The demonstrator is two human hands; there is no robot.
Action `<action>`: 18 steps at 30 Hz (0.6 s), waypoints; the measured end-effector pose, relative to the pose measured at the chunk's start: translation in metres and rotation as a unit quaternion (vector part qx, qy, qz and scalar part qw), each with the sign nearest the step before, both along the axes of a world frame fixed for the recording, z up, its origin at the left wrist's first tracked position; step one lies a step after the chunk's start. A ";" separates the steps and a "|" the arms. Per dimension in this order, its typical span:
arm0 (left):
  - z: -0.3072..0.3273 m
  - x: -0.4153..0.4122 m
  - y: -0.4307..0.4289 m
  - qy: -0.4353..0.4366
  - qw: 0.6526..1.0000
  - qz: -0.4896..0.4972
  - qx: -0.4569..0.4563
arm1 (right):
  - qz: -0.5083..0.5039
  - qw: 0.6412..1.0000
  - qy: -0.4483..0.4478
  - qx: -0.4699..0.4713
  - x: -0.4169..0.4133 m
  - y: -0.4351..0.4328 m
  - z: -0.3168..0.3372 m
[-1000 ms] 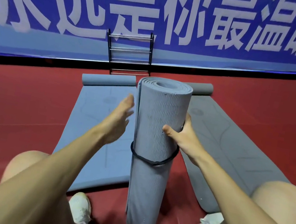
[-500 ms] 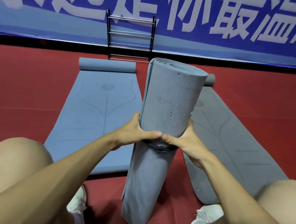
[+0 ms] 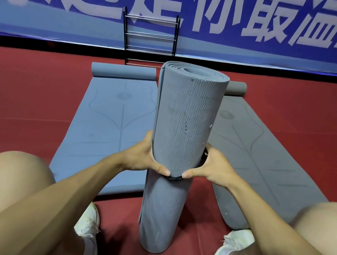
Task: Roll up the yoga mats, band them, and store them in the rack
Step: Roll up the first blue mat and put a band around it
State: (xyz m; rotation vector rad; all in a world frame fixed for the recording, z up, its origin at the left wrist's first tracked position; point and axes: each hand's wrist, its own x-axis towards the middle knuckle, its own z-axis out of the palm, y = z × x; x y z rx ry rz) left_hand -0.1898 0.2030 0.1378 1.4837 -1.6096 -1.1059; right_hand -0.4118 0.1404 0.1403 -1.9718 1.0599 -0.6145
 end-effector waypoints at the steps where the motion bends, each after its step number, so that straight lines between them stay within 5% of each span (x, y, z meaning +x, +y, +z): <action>1: -0.003 0.001 -0.002 0.007 1.000 0.004 -0.006 | -0.012 1.000 0.010 -0.014 0.000 -0.002 0.000; 9: -0.002 -0.004 -0.009 0.088 0.992 0.088 -0.036 | -0.065 0.990 -0.119 0.040 -0.001 -0.008 -0.001; 18: 0.141 -0.015 -0.035 0.104 0.975 0.067 -0.182 | -0.048 0.947 -0.316 0.009 0.010 -0.030 0.117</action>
